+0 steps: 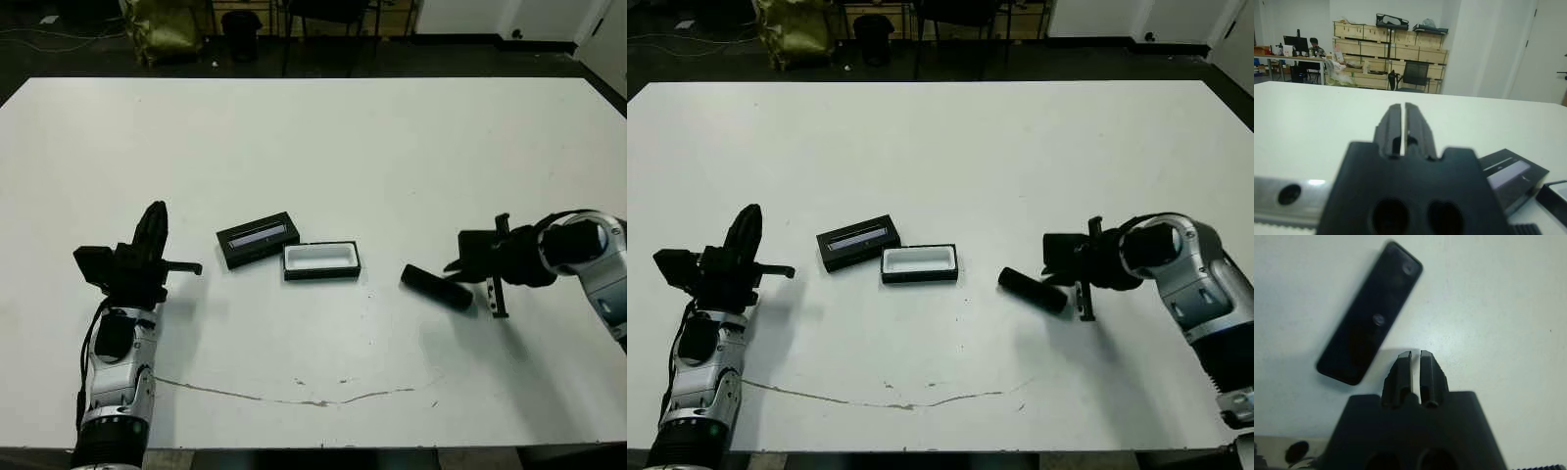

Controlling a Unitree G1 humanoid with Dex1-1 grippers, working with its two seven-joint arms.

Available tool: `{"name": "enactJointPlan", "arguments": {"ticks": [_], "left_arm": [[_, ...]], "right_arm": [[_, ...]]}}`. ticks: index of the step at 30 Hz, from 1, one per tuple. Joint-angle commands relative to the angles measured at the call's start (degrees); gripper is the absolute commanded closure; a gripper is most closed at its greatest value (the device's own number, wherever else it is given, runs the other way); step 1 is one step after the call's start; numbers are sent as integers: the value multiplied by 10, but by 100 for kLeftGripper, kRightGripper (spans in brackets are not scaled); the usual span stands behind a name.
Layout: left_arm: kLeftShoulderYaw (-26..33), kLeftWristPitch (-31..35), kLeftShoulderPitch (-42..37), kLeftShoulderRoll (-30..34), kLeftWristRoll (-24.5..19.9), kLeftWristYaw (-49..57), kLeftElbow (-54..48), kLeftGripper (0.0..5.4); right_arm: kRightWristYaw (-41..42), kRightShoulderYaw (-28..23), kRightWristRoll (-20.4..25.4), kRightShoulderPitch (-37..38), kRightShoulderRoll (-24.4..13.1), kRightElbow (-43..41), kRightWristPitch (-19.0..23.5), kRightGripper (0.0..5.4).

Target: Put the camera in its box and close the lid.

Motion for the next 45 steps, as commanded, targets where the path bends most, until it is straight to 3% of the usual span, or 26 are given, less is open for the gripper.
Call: {"name": "enactJointPlan", "arguments": {"ticks": [1,13,17,21,24,29,33,34,38,45], "left_arm": [[1,6,12,6,4,0,6,540],[3,0,8,6,-3,-12,14,540],[5,3,8,4,-8,-13,15,540],[4,4,9,5,-4,-10,12,540],[4,2,9,5,-2,-10,14,540],[4,2,8,5,-3,-12,14,540],[4,-1,8,3,-1,-9,13,540],[3,3,8,3,-3,-9,11,540],[3,7,10,6,0,-9,9,540],[2,7,10,4,1,-8,9,540]], "right_arm": [[5,8,-4,10,-7,3,0,539],[-1,8,-31,17,-25,-4,-3,539],[-62,-37,-22,42,-25,-37,-4,539],[-181,-153,49,92,10,-73,-12,539],[-246,-220,97,143,39,-137,17,539],[-305,-278,153,225,73,-238,46,539],[-338,-339,233,285,112,-296,74,539],[-341,-352,251,298,119,-302,76,539],[-311,-393,339,334,155,-253,16,539],[-368,-422,426,419,206,-324,53,539]]}}
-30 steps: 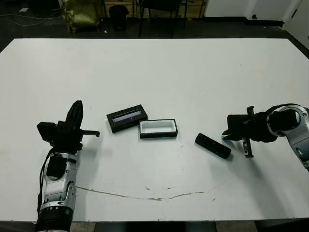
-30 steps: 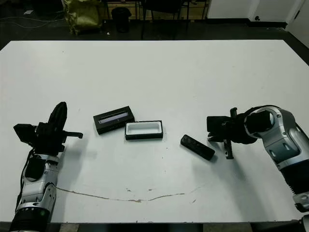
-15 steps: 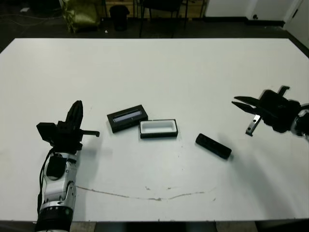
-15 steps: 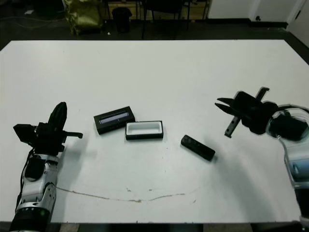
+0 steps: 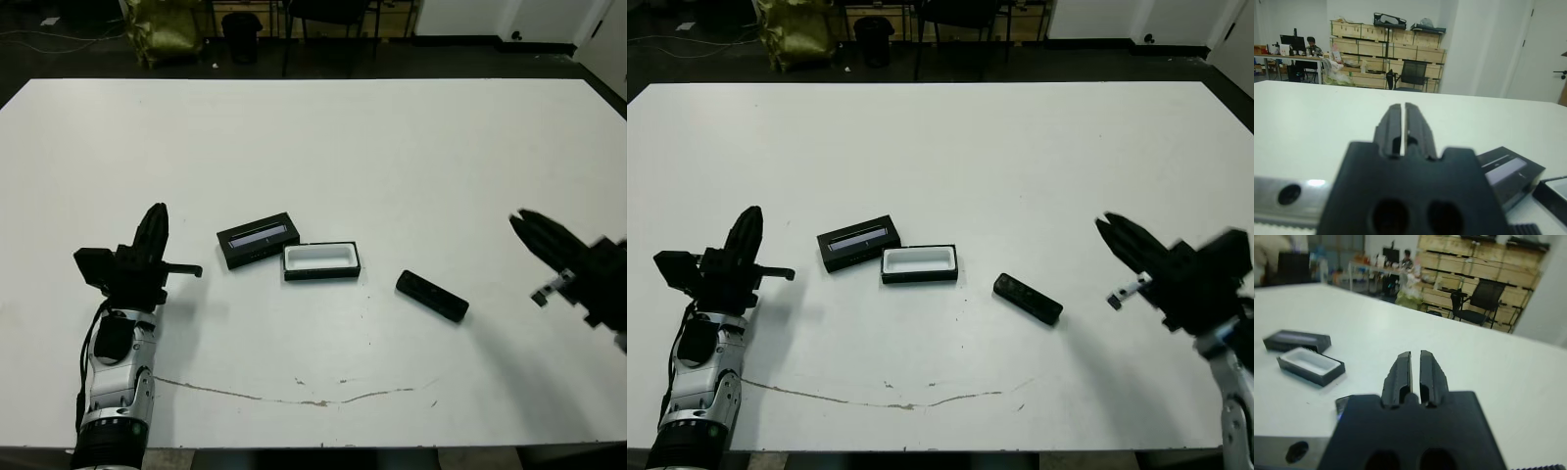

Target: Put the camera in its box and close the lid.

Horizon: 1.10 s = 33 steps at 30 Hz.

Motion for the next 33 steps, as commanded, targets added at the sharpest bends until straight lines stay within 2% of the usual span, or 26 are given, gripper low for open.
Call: {"name": "enactJointPlan", "arguments": {"ticks": [1,6,9,14,17,23,33], "left_arm": [[1,9,8,4,4,3,6,540],[0,8,7,3,6,5,9,540],[-1,10,8,4,10,7,7,540],[0,7,8,5,7,4,9,540],[-1,9,10,5,11,10,5,540],[1,0,7,5,12,6,13,540],[0,7,6,1,7,5,10,540]], "right_arm": [[-28,-12,21,40,16,-39,22,539],[-65,-7,29,69,-1,-103,76,539],[-60,-4,36,71,-10,-120,88,539],[-9,26,6,55,-17,-60,38,539],[-6,46,-13,60,-14,-50,27,539],[24,90,-32,61,7,0,-38,539],[32,112,-55,57,11,42,-87,539]]}}
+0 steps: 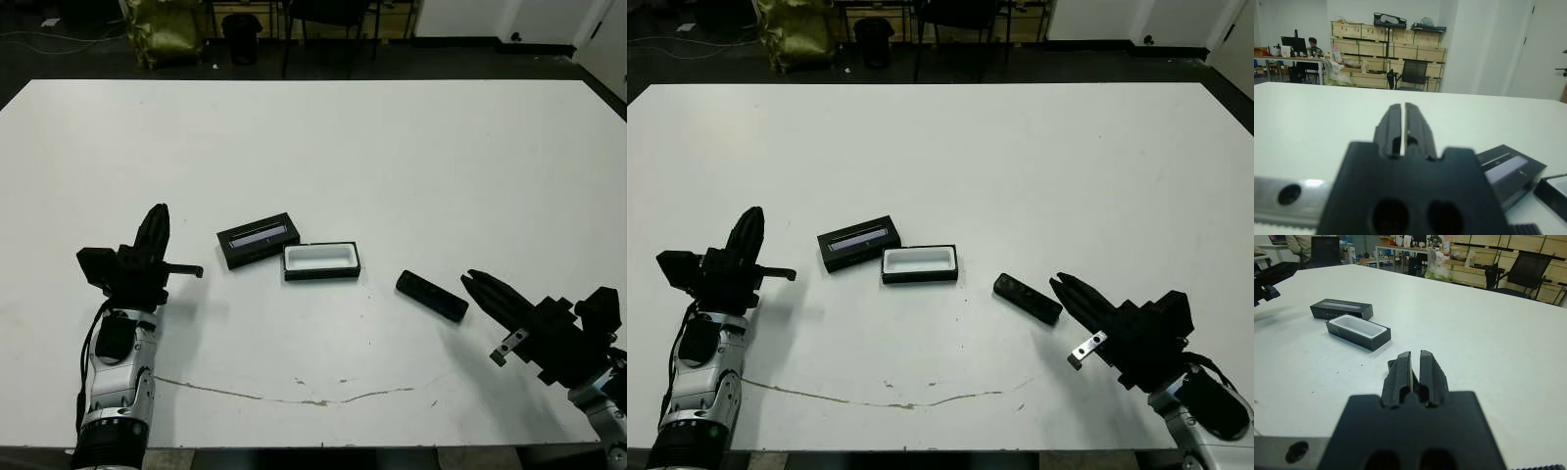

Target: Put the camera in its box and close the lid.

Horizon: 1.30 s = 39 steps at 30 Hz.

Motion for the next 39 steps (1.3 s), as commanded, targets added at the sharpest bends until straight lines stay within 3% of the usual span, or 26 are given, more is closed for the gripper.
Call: {"name": "enactJointPlan", "arguments": {"ticks": [1,8,16,21,25,28,34,39], "left_arm": [[1,12,6,0,-5,0,5,540],[1,8,7,2,-4,-3,6,540],[0,11,8,3,-4,-1,2,540],[0,7,7,4,-1,0,5,540],[0,5,8,2,1,1,5,540],[1,11,7,1,-5,-2,3,540],[-1,9,7,2,2,3,4,540],[-1,-1,5,2,0,-6,14,540]], "right_arm": [[0,5,-18,1,0,15,-22,539],[-6,5,-9,4,-7,-2,2,539],[5,5,-8,-1,-2,15,-19,539],[-20,2,-13,11,-8,-21,16,539],[-11,4,-14,7,0,-9,-13,539],[-19,4,0,11,3,-27,6,539],[-50,7,2,-2,39,-26,-17,539],[-183,20,-59,-29,116,-59,-27,539]]}}
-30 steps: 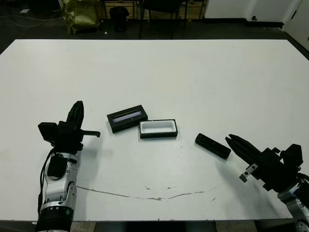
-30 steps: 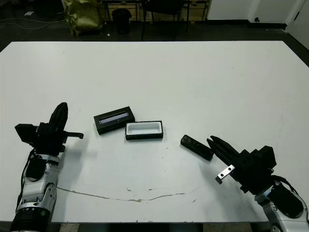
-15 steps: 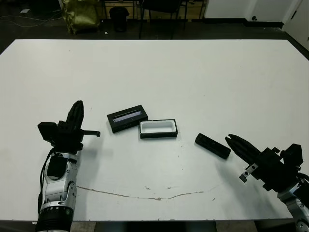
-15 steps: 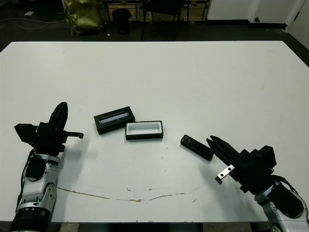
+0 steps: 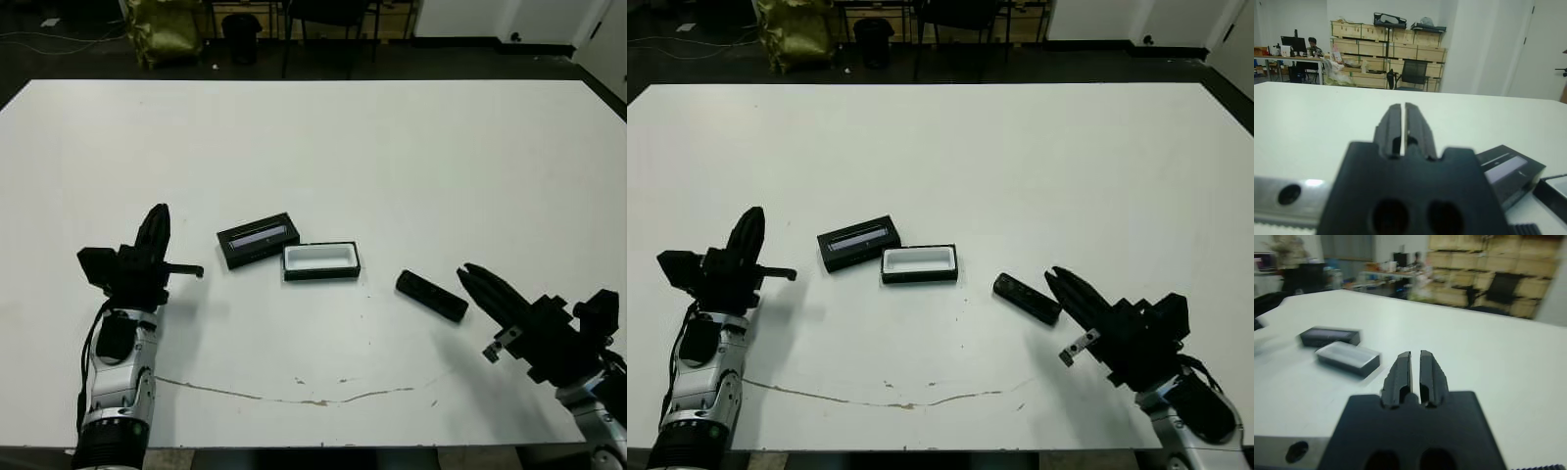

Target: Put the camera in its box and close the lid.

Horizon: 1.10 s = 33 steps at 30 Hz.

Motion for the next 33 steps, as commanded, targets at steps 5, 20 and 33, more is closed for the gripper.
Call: {"name": "enactJointPlan", "arguments": {"ticks": [5,20,33], "left_arm": [[1,-6,5,3,0,-5,20,540],[1,-18,-1,3,-4,-18,34,540],[1,-8,2,2,0,-11,25,540]], "right_arm": [[-180,39,-101,-61,112,1,2,539],[-247,52,-145,-166,175,160,-64,539],[-195,26,-141,-108,92,102,-35,539]]}}
